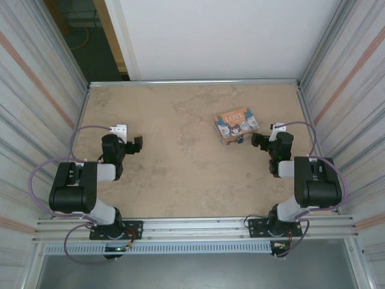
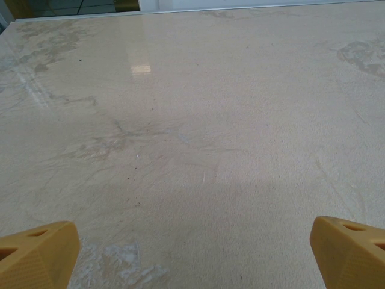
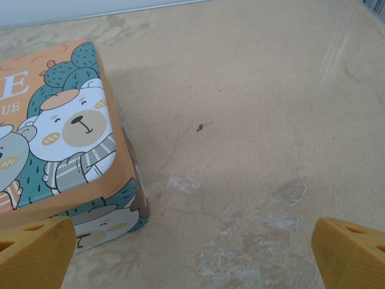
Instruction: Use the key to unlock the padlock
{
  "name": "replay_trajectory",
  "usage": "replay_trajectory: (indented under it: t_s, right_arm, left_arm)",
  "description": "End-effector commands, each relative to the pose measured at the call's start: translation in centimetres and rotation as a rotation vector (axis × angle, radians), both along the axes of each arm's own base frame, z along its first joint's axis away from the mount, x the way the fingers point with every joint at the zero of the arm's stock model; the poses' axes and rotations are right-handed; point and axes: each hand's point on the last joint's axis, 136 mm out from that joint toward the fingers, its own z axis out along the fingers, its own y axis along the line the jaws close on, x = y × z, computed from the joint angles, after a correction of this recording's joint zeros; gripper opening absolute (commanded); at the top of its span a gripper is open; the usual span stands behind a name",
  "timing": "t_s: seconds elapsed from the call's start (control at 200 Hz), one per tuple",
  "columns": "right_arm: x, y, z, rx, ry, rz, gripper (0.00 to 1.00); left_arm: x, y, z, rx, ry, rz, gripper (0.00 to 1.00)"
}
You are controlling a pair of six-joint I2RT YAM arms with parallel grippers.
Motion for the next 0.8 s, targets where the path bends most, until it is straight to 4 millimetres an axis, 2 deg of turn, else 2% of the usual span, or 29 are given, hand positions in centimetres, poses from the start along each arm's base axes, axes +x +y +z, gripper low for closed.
replay_trajectory:
  t_s: [0.0, 0.491, 0.576, 0.792]
  right_arm:
    - [0.4, 0.0, 0.3, -0.014, -0.007, 0.000, 0.99]
    - [0.3, 0.0, 0.3, -0.008, -0.007, 0.003, 0.99]
    - [0.3, 0.0, 0.4, -0.008, -0.011, 0.003, 0.99]
    - [-0.1, -0.7, 1.5, 0.008, -0.027, -0.030, 0.99]
  left_arm:
    - [0.6, -0.5, 0.9, 0.011, -0.026, -0.021, 0.99]
    - [0.5, 0.0, 1.1, -0.013, -0.031, -0.007, 0.99]
    - [0.3, 0.9, 1.9, -0.022, -0.040, 0.047, 0.99]
    - [-1.2, 1.3, 3.9, -0.020, -0.076, 0.083, 0.99]
